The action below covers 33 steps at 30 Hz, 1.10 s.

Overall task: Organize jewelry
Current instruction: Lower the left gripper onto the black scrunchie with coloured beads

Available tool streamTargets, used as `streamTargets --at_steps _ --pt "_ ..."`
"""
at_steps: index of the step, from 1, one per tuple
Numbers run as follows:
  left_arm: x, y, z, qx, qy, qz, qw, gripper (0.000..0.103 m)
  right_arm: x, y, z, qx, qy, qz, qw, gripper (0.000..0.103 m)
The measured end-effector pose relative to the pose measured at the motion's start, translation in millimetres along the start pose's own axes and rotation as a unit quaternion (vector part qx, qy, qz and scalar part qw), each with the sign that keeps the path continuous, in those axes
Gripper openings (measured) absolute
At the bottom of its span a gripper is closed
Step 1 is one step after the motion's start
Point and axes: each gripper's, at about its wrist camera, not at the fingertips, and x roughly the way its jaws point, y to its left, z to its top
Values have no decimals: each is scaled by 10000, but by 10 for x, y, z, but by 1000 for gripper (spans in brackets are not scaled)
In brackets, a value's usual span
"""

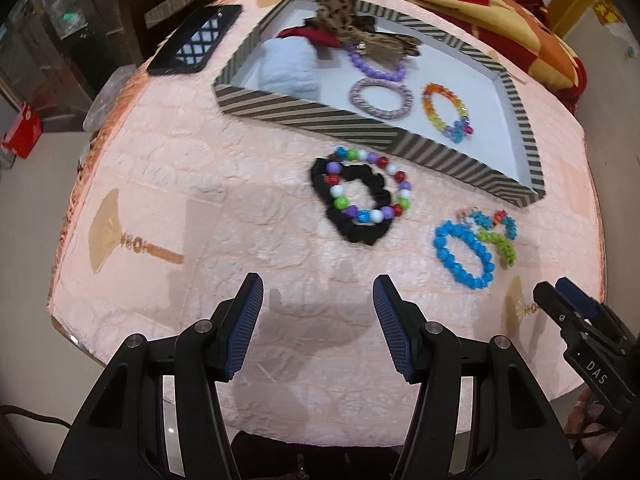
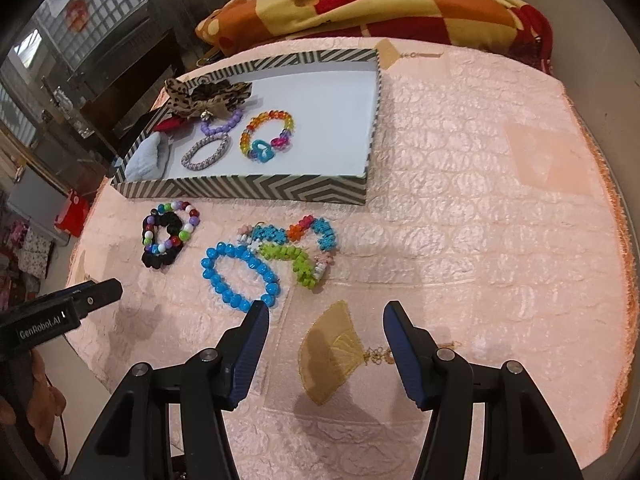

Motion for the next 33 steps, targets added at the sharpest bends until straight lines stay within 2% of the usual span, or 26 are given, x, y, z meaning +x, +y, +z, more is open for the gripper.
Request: streamTargets --at_steps 14,22,27,33 --pt "131 239 313 -534 95 -182 9984 57 158 -54 128 139 99 -94 9998 57" --pt "207 125 512 -442 136 -237 9986 56 203 -67 130 236 170 -87 9995 57" --pt "269 8 684 -416 381 -459 9974 37 171 -68 161 282 109 -67 9995 57" --pt "405 -63 769 -353 628 -526 9960 32 143 -99 170 358 69 -61 9993 57"
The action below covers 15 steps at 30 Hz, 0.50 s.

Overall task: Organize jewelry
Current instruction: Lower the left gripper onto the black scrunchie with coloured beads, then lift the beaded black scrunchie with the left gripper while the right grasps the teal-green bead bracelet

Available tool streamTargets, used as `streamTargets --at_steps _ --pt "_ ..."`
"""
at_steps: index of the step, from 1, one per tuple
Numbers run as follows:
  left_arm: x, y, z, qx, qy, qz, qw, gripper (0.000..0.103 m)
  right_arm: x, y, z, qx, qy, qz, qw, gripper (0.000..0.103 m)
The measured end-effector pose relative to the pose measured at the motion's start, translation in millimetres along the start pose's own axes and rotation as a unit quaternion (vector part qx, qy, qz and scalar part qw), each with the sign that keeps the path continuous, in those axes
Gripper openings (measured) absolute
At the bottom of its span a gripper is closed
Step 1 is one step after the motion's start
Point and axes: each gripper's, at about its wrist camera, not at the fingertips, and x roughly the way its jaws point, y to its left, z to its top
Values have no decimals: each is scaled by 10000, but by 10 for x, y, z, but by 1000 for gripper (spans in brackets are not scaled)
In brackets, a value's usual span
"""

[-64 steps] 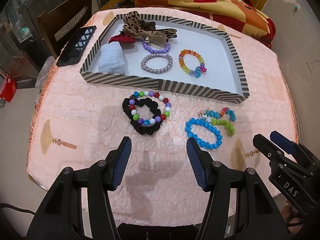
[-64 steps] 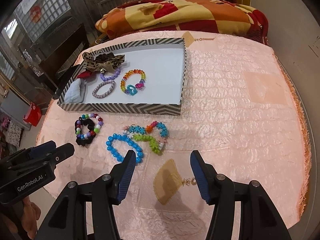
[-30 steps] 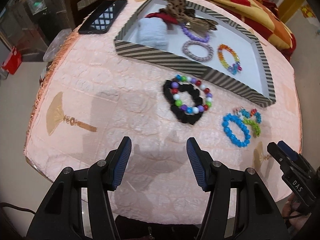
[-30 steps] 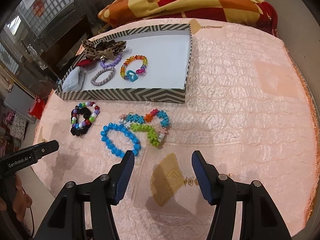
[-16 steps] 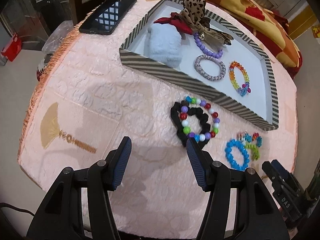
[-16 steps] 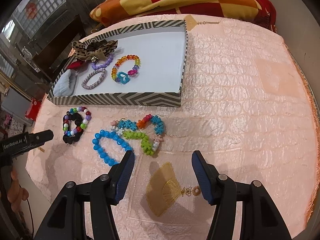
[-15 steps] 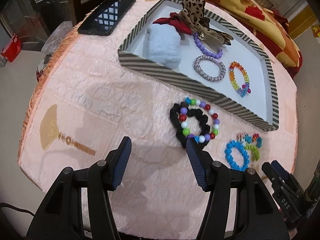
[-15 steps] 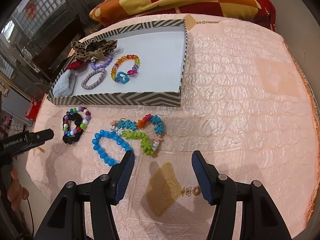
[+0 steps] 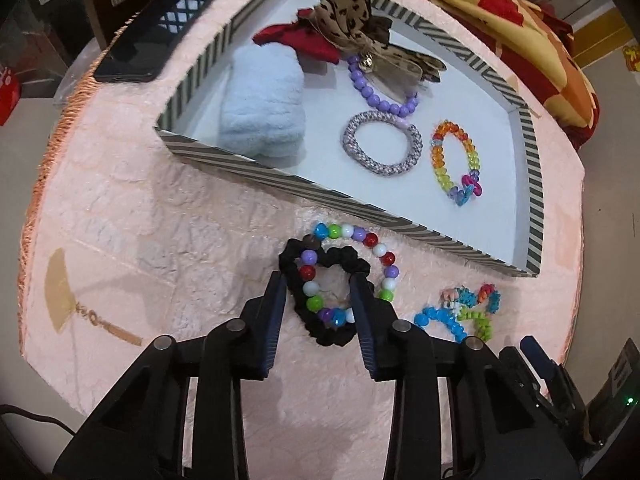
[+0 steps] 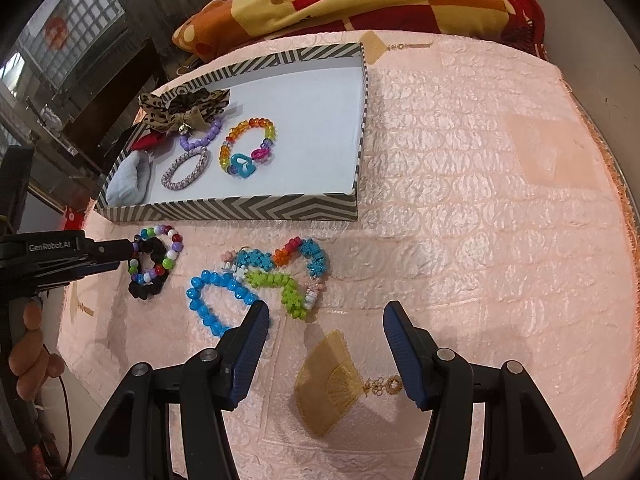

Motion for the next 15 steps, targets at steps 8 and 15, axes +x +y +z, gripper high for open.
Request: streamTargets --at_steps 8,15 --pt "35 -34 33 41 117 -89 9999 31 67 -6 -8 51 93 12 9999 57" --pt "79 -27 51 84 157 46 9998 31 52 66 21 -15 59 71 10000 57"
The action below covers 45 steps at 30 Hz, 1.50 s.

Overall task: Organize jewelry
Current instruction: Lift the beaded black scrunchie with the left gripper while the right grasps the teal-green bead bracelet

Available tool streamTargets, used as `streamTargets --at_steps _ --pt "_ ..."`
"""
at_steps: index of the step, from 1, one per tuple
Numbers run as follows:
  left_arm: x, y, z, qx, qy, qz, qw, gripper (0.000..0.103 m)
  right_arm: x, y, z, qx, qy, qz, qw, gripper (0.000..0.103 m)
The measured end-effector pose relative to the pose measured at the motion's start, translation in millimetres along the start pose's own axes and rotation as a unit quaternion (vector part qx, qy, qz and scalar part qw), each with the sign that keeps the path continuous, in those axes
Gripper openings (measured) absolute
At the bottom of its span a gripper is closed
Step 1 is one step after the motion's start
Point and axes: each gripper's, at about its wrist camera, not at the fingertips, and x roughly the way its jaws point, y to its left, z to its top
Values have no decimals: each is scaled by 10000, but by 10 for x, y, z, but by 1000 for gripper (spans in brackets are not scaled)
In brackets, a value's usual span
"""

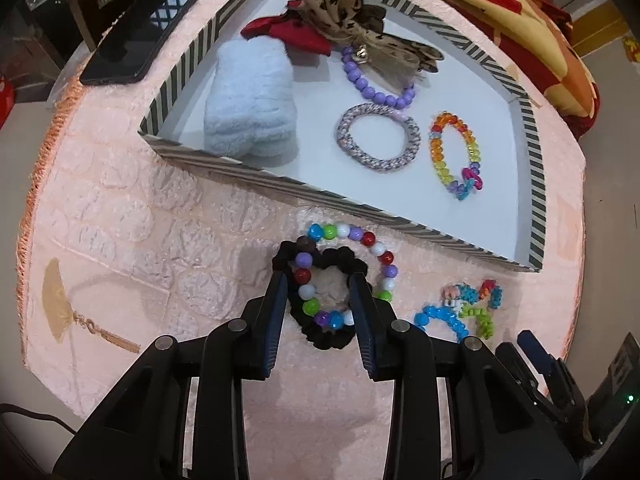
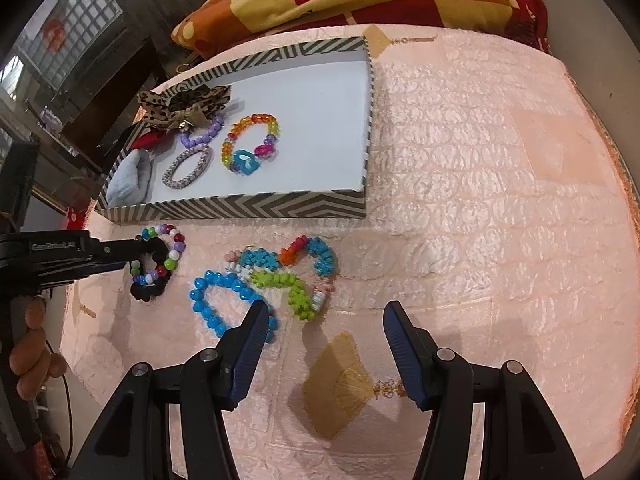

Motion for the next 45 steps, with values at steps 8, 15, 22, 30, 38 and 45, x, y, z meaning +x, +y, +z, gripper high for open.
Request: streamTargets --at_steps 8,15,22,30,38,45 --pt "-24 8 36 29 -69 -9 10000 19 30 61 4 -11 42 22 10000 57" --pt "16 -41 44 153 7 122 9998 19 30 79 -4 -5 50 29 10000 57" --pt "130 -70 75 191 105 144 9997 19 29 54 -7 52 75 23 10000 57" --pt "239 -71 93 215 144 75 9996 8 62 51 -12 40 116 65 9999 57" --pt "-83 -55 71 349 -160 -366 9986 8 79 -144 120 310 -19 228 9993 57" --pt "-486 -103 72 454 -410 -657 9960 8 212 -103 246 30 -56 45 10000 48"
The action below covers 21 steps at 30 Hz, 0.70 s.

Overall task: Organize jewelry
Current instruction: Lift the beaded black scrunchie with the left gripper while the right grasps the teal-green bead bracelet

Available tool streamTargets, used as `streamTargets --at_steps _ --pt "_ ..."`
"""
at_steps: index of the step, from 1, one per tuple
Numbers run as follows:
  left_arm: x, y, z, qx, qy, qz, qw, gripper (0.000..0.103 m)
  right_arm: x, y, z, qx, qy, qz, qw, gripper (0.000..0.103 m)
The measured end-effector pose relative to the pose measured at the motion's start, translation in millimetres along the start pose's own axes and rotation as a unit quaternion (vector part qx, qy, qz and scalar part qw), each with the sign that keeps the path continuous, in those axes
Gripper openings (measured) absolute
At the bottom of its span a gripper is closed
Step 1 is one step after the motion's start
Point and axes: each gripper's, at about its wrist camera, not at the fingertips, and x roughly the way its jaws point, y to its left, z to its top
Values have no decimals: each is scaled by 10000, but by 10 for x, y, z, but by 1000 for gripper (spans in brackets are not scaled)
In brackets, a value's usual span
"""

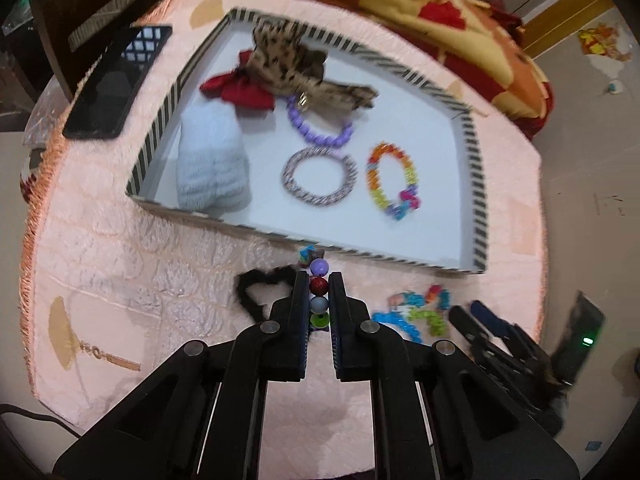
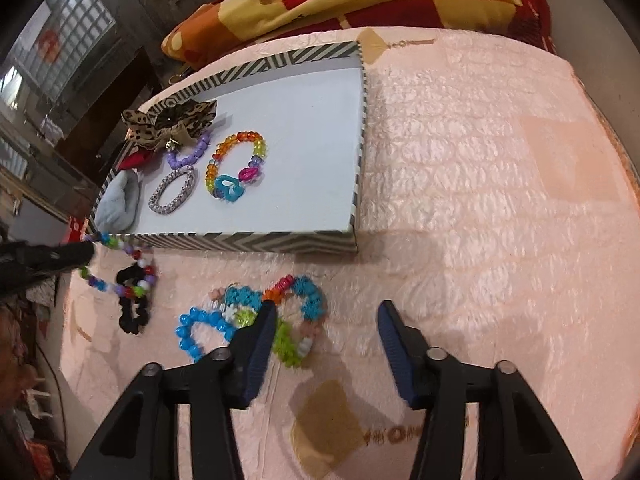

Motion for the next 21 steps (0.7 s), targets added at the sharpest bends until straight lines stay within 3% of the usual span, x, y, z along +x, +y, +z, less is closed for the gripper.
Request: streamTargets --at_steps 5,6,8,15,21 --pt "-192 -51 21 37 -127 -93 9999 8 147 116 5 -299 146 -92 9994 41" --pt "-216 -77 40 35 -142 -110 9998 8 155 138 -1 -367 89 -189 9991 35" --pt "-257 -69 60 26 -176 -150 9997 8 190 157 -4 -477 112 -376 9981 13" --pt "-409 -56 119 14 -283 -232 9993 8 -218 174 53 -290 -261 311 9988 13" --pt "-531 -118 211 88 -432 -232 9988 8 -673 285 220 -389 -664 642 9950 13"
